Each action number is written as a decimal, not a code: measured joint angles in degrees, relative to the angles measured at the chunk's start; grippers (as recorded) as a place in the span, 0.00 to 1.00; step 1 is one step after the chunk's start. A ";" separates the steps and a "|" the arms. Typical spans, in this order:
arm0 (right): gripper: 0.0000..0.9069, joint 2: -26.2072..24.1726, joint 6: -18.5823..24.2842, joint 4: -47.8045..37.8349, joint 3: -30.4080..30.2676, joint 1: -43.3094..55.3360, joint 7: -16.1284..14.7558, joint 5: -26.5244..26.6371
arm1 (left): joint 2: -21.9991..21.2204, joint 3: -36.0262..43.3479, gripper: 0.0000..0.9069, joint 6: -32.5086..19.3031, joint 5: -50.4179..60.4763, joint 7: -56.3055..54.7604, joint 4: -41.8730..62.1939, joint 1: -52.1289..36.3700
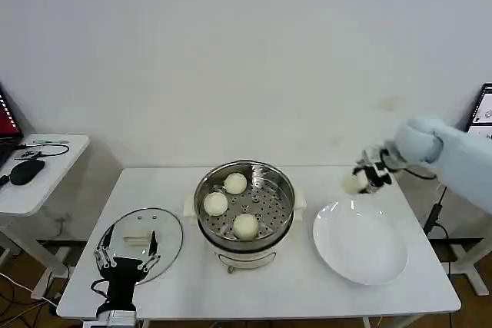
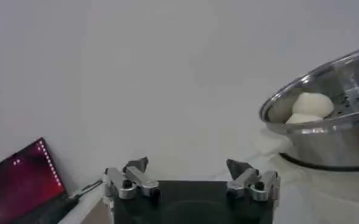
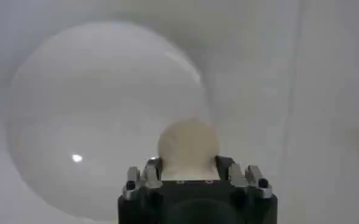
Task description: Take steamed baozi put them in steamer then cover it.
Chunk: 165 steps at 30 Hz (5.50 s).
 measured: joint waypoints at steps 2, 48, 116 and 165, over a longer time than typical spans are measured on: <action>0.67 1.77 -0.74 1.14 -1.55 2.21 0.43 1.67 | -0.12 -0.10 1.00 -0.03 0.04 0.00 -0.24 0.10; 0.67 27.94 -16.48 -5.37 -9.38 0.33 9.90 18.40 | -0.33 -1.88 1.00 -0.62 -1.11 -0.13 -0.26 -0.07; 1.00 22.40 13.11 28.14 95.56 -91.38 48.74 13.82 | 5.46 -3.67 1.00 -2.60 8.41 2.42 8.57 -3.66; 1.00 41.00 29.20 29.48 119.22 -127.90 42.20 12.81 | 16.09 2.36 0.00 -3.03 50.30 0.87 45.08 -28.78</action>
